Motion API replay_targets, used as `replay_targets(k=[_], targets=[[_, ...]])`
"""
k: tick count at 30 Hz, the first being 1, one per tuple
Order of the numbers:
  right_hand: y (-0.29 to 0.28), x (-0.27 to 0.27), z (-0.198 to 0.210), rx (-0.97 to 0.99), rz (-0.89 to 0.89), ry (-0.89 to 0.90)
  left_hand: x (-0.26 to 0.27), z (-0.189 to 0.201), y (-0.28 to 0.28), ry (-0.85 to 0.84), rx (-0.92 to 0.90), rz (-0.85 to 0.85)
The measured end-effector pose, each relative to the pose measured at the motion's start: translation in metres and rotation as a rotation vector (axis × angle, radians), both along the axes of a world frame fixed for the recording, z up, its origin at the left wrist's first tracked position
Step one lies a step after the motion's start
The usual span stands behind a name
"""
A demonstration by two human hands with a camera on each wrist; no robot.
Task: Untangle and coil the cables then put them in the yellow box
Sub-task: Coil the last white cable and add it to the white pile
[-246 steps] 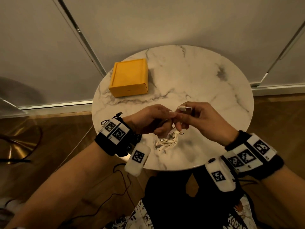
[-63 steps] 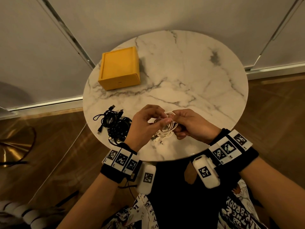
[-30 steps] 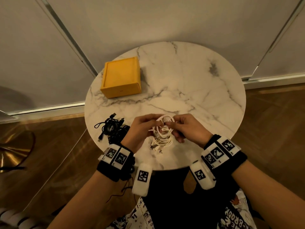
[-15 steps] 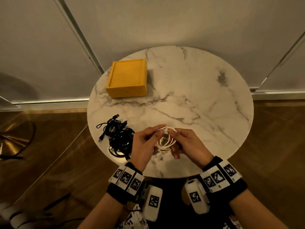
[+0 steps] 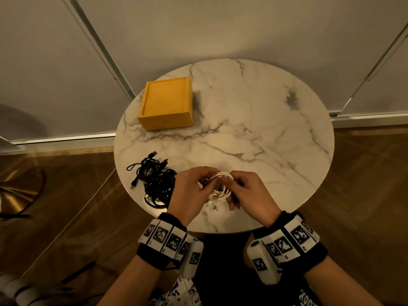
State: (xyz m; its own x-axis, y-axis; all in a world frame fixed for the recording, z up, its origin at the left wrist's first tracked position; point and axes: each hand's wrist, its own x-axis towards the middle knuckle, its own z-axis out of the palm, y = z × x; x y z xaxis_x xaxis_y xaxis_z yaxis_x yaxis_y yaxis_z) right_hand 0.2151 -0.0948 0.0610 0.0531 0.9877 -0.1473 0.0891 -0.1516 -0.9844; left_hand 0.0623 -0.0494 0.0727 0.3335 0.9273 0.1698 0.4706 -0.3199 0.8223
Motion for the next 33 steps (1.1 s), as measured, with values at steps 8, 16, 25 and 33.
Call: replay_targets(k=[8, 16, 25, 33], targets=[[0.010, -0.010, 0.005, -0.041, 0.051, 0.106, 0.010, -0.003, 0.008, 0.236, 0.055, -0.060], [0.009, -0.006, 0.002, -0.015, 0.085, 0.094, 0.003, 0.003, 0.005, -0.740, -1.014, 0.070], [0.005, -0.001, -0.004, -0.044, 0.118, 0.043, -0.001, -0.011, -0.001, -0.670, -0.714, 0.204], [0.011, -0.004, -0.010, -0.169, 0.105, 0.112, 0.000, -0.018, 0.003, -0.224, -0.107, 0.163]])
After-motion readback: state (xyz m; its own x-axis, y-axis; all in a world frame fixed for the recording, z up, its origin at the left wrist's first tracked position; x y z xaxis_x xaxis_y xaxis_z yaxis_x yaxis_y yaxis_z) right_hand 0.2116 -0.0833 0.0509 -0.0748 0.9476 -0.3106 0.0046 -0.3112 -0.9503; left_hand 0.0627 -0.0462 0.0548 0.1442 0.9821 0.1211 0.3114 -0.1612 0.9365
